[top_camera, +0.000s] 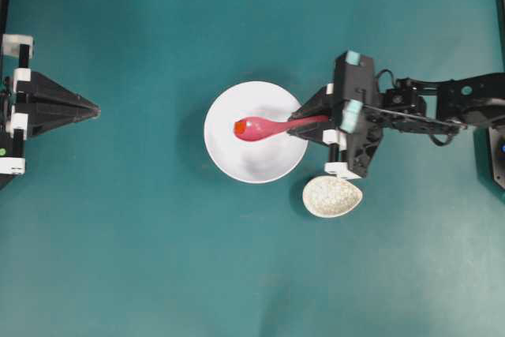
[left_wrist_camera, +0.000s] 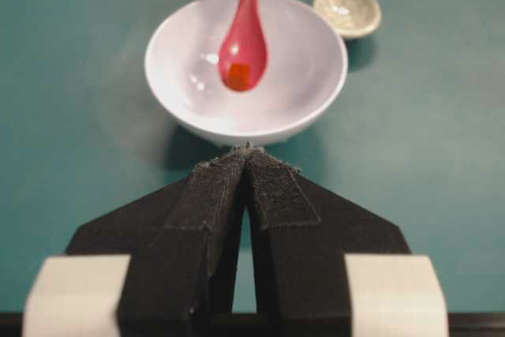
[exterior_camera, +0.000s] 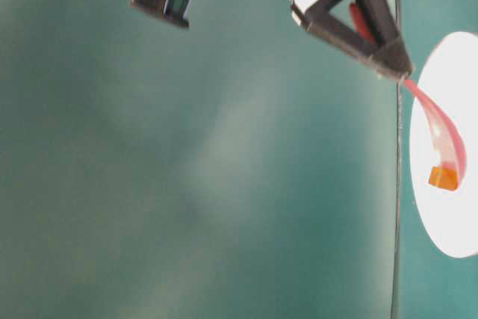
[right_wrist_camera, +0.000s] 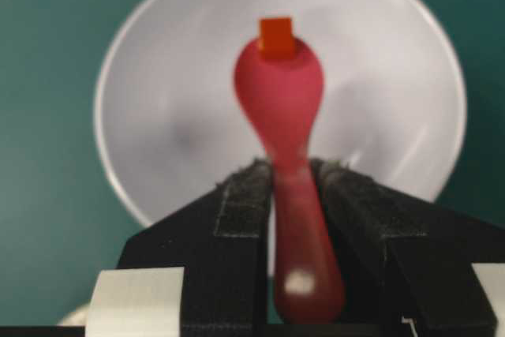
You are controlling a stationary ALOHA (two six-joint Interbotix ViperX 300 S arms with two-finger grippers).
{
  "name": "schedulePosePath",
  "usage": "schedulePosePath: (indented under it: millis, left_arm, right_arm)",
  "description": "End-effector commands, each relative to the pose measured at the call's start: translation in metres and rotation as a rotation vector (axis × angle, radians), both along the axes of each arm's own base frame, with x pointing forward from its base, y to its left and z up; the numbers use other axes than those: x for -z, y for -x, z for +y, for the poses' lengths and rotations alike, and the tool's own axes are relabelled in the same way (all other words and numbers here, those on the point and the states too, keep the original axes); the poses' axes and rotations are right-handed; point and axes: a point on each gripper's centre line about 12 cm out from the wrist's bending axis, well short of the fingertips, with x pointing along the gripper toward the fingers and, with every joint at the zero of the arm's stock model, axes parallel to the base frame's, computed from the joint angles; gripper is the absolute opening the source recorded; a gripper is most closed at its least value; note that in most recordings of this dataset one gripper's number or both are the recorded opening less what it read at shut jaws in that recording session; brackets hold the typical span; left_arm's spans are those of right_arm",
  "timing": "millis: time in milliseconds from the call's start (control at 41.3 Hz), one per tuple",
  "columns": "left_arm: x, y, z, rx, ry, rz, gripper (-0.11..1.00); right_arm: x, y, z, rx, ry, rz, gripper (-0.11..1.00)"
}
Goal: Grip the spoon and scoop the red block from the bowl with right arm.
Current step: 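Tilt and draw the spoon back, keeping the red cube on it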
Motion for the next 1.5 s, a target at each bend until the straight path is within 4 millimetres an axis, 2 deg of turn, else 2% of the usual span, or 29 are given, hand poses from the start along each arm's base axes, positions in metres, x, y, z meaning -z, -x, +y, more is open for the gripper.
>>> schedulePosePath:
  millis: [0, 218, 412, 1259, 1477]
  left_arm:
    - [-0.005, -0.002, 0.0, -0.001, -0.002, -0.015, 0.0]
    - [-0.005, -0.002, 0.0, -0.004, 0.011, -0.017, 0.0]
    - [-0.006, -0.002, 0.0, -0.006, 0.011, -0.022, 0.0]
    - [-0.004, -0.001, 0.0, -0.006, 0.011, -0.005, 0.0]
    - [-0.002, -0.001, 0.0, -0.005, 0.009, 0.006, 0.0]
  right_arm:
    - [-0.008, 0.002, 0.004, 0.001, 0.004, -0.067, 0.25]
    - [0.003, 0.018, 0.005, 0.031, 0.009, -0.164, 0.25]
    - [0.008, 0.024, 0.005, 0.054, -0.004, -0.21, 0.25]
    - [0.033, 0.005, 0.008, 0.064, -0.01, -0.213, 0.25]
    - [0.03, 0.004, 0.008, 0.066, -0.015, -0.226, 0.25]
